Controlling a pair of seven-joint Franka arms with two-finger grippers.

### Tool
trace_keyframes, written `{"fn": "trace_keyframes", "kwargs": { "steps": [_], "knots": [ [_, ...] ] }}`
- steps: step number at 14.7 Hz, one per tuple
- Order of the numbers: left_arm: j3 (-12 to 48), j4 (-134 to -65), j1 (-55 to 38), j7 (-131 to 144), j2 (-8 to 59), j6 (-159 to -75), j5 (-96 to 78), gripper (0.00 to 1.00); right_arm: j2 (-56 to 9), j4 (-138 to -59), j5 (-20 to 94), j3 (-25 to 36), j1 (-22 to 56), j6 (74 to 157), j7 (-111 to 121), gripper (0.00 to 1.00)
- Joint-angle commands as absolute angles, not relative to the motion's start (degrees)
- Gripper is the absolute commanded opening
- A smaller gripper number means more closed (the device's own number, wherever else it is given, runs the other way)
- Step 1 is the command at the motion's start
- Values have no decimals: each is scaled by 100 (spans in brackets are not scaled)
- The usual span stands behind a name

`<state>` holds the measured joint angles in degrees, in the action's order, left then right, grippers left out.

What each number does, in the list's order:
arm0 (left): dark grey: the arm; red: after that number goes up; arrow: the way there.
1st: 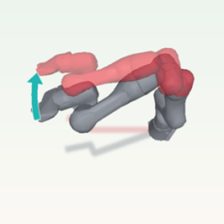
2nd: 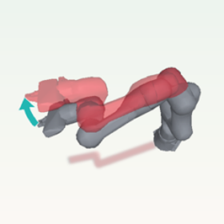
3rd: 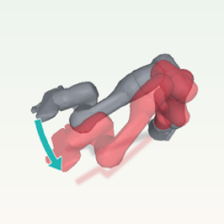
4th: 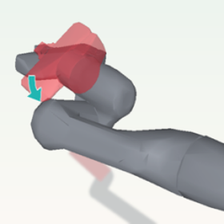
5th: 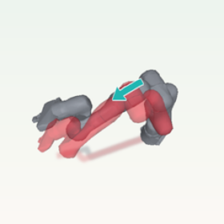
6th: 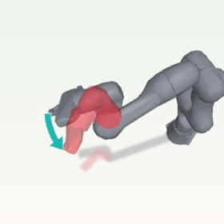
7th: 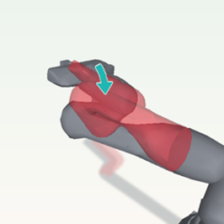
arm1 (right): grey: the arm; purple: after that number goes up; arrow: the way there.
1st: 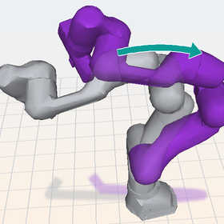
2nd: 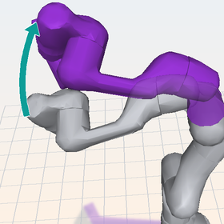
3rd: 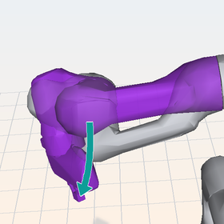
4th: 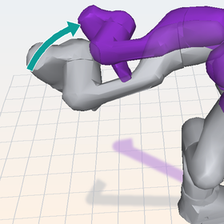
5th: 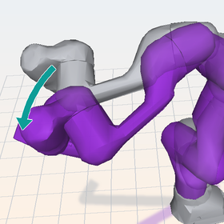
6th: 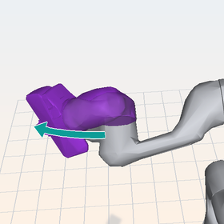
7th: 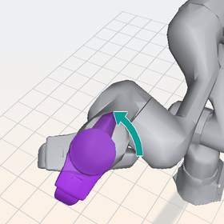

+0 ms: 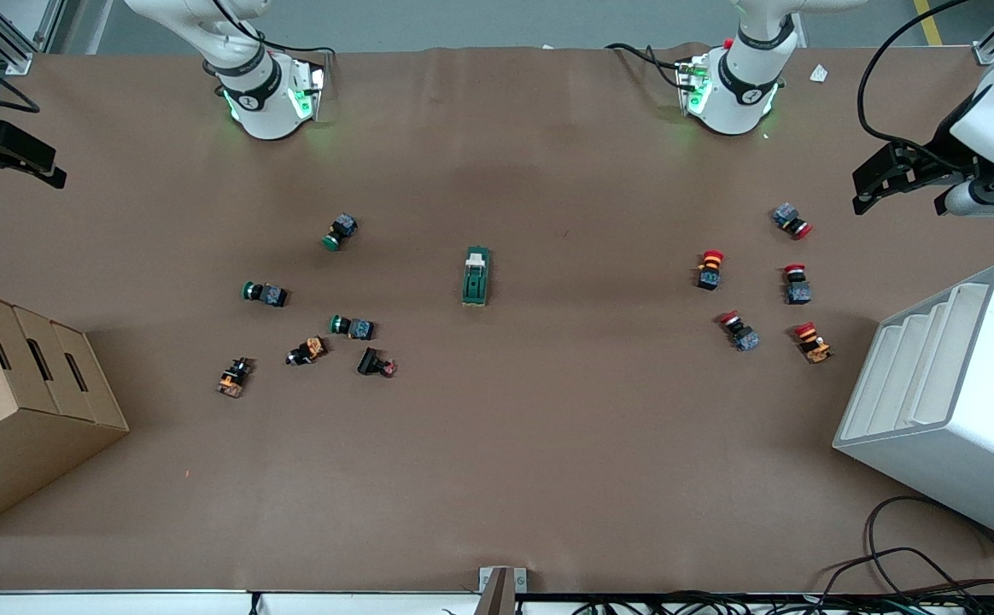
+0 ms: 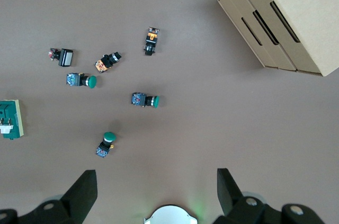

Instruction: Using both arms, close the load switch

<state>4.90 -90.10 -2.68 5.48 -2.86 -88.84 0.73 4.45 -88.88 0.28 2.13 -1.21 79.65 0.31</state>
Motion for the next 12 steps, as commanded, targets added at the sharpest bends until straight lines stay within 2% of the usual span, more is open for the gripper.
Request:
{"fn": "trace_keyframes", "kwargs": {
  "steps": [1, 4, 7, 12],
  "knots": [
    [475, -8859, -316, 492, -237, -8771, -9, 100, 598, -9035, -113, 211, -36, 8042, 62, 100],
    [483, -8764, -351, 492, -202, -8771, -78, 100, 598, -9035, -149, 211, -9, 8033, 62, 100],
    [553, -8376, -395, 562, 131, -8771, -403, 100, 598, -9035, -106, 228, -18, 8077, 35, 100],
    [1281, -8586, -659, 1288, 378, -9026, -413, 100, 589, -9035, 35, 246, -18, 8165, 26, 100]
  ]
}}
